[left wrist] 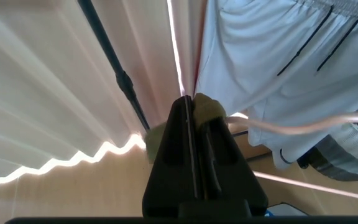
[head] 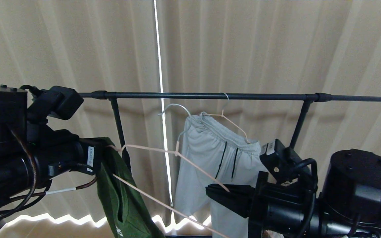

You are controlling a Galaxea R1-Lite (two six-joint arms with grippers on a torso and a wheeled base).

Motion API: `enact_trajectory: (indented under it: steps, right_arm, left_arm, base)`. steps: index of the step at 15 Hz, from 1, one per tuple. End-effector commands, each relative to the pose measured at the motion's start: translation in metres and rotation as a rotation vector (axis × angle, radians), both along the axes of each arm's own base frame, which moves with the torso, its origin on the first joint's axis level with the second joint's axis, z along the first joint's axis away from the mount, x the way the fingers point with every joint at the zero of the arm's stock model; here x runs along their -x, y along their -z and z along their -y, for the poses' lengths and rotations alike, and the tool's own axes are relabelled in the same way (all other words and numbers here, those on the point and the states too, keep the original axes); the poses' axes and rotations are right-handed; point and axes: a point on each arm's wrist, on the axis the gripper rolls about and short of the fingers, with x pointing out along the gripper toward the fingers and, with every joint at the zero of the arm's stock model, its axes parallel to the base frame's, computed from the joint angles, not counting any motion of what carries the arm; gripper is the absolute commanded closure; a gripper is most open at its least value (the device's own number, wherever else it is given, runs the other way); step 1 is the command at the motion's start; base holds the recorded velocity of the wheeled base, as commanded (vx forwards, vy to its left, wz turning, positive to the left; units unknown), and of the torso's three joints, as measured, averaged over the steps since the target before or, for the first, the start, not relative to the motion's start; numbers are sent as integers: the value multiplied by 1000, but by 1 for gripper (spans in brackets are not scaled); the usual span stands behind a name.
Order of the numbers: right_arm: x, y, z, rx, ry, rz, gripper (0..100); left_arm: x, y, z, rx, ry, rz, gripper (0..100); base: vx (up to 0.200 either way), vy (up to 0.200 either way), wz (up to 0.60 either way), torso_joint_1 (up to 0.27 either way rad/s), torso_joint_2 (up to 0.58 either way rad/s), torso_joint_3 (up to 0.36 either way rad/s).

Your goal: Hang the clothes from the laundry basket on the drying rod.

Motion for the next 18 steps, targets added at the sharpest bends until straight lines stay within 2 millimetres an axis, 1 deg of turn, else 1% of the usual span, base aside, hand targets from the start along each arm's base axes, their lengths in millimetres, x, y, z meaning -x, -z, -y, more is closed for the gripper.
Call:
enact_trajectory:
  steps: [1,2,4,5,6,9,12,15,16,18]
  right_arm:
    - [-5,12,-10,32,-9,-27,100]
    - [-6,11,-14,30,-14,-24,100]
    - [-10,11,-18,28,-11,-21,100]
    - [-10,11,-19,27,-7,-21,100]
    - [-12,14,-22,35,3,-23,100]
    - [-11,13,-26,34,6,-20,100]
    - [-10,11,-27,2,17,-62,100]
    - [-9,9,-29,-6,42,-61,100]
    - [-10,8,-29,-10,45,-57,100]
    - [-11,5,-30,-20,49,-48,100]
  left_arm:
    - [8,-6,1,14,21,25,100]
    - [17,-8,7,32,58,13,100]
    - [29,-14,17,71,117,2,100]
    - [31,-16,22,87,136,1,100]
    - [37,-19,31,117,181,0,100]
    - [45,-22,42,166,245,-8,100]
    - [50,-24,45,215,270,-17,100]
    - [59,-27,39,262,337,-19,100]
    - [63,-27,37,275,380,-31,100]
    - [67,-19,38,272,437,-67,100]
  base:
    - [0,0,0,0,0,0]
    - [0,0,0,0,0,0]
    - [0,0,0,0,0,0]
    - [0,0,0,0,0,0]
    - [0,0,0,0,0,0]
    - [0,0,0,0,0,0]
    - [0,0,0,0,0,0]
    - [0,0,0,0,0,0]
    - [0,0,0,0,0,0]
    - [0,0,0,0,0,0]
